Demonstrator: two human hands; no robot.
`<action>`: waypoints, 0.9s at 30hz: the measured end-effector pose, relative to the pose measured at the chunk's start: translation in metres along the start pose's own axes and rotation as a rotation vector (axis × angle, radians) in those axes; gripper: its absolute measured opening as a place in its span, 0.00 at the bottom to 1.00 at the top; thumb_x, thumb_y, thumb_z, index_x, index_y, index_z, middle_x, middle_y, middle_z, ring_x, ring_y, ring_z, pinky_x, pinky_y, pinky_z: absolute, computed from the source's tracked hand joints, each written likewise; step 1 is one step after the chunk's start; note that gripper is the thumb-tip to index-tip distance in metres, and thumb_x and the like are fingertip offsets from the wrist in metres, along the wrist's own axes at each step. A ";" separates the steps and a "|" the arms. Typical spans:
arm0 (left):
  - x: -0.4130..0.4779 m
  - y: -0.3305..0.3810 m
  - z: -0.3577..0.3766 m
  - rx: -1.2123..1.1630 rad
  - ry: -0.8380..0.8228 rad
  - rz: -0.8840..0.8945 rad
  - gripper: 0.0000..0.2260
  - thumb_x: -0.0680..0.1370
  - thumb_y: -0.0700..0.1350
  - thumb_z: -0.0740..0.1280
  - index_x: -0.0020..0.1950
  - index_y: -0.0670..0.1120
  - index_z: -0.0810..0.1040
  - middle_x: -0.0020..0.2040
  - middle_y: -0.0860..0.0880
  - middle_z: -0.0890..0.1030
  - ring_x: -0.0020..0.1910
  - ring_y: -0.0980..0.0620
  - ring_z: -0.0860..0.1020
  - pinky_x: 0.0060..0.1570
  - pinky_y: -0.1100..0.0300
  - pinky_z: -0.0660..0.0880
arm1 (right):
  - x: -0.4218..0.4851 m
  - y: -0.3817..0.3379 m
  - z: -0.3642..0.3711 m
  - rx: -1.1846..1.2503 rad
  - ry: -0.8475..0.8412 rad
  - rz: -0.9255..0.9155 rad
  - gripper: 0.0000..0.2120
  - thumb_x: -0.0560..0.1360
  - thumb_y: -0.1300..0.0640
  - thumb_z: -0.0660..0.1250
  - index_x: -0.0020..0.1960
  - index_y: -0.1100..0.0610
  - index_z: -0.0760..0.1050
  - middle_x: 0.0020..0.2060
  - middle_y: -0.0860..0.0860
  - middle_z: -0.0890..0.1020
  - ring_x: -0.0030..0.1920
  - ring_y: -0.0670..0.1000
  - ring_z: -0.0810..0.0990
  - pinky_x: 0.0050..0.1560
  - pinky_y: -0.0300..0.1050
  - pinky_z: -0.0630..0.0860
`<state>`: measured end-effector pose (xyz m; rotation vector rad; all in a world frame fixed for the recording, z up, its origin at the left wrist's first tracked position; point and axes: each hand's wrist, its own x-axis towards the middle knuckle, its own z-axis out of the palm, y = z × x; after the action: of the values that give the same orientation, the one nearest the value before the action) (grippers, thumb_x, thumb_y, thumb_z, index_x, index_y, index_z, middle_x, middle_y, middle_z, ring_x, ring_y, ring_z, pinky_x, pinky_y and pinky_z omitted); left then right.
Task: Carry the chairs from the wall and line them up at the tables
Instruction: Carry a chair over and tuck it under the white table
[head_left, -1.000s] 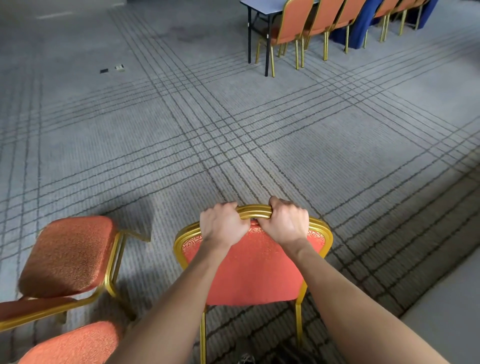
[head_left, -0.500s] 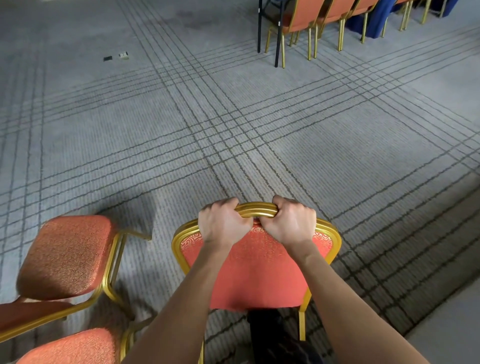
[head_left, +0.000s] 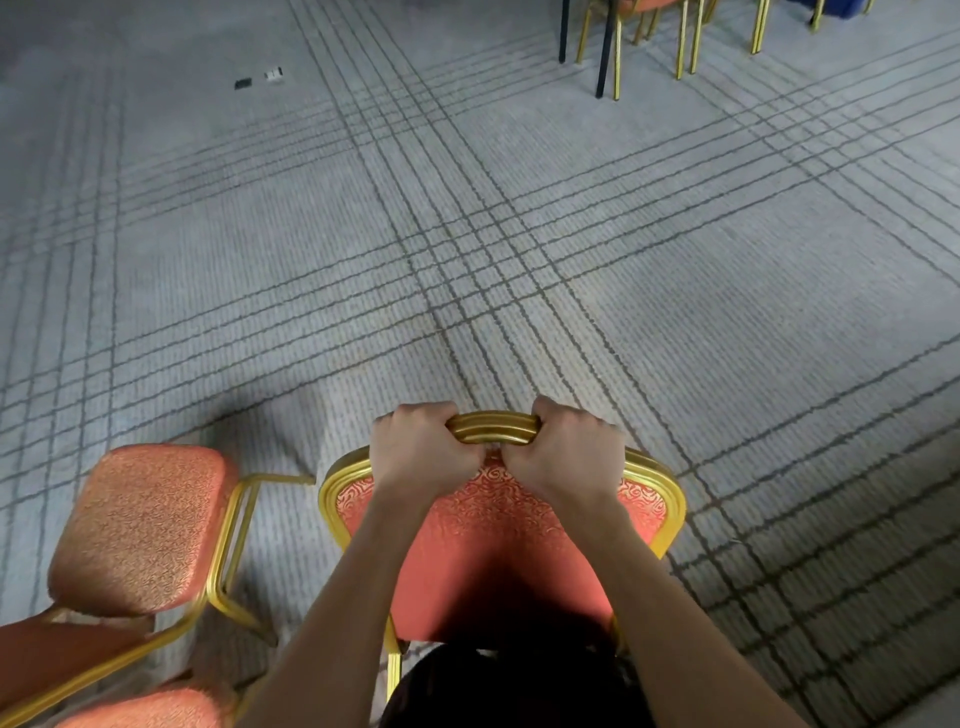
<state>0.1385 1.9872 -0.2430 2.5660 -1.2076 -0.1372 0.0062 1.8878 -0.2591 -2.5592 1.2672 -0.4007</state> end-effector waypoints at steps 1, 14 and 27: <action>0.005 0.002 -0.003 -0.003 0.009 0.004 0.14 0.61 0.60 0.60 0.27 0.50 0.63 0.29 0.50 0.78 0.34 0.43 0.79 0.38 0.55 0.75 | 0.006 -0.001 -0.003 0.015 0.022 -0.004 0.16 0.63 0.38 0.66 0.35 0.50 0.68 0.31 0.51 0.82 0.35 0.59 0.82 0.35 0.45 0.68; 0.111 -0.017 -0.052 -0.047 0.353 0.075 0.13 0.60 0.50 0.67 0.27 0.48 0.62 0.22 0.53 0.64 0.22 0.49 0.67 0.26 0.63 0.61 | 0.135 -0.041 -0.018 0.156 0.357 -0.181 0.13 0.59 0.43 0.64 0.28 0.53 0.70 0.24 0.49 0.74 0.25 0.54 0.75 0.30 0.39 0.58; 0.351 -0.087 -0.090 -0.055 0.489 0.118 0.13 0.63 0.54 0.64 0.26 0.47 0.65 0.22 0.50 0.70 0.21 0.43 0.72 0.28 0.63 0.62 | 0.375 -0.123 0.014 0.201 0.399 -0.280 0.11 0.60 0.46 0.68 0.29 0.54 0.74 0.24 0.49 0.76 0.26 0.54 0.78 0.24 0.44 0.70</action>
<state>0.4465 1.7914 -0.1703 2.2790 -1.1332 0.4499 0.3191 1.6609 -0.1802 -2.5619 0.9138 -1.0832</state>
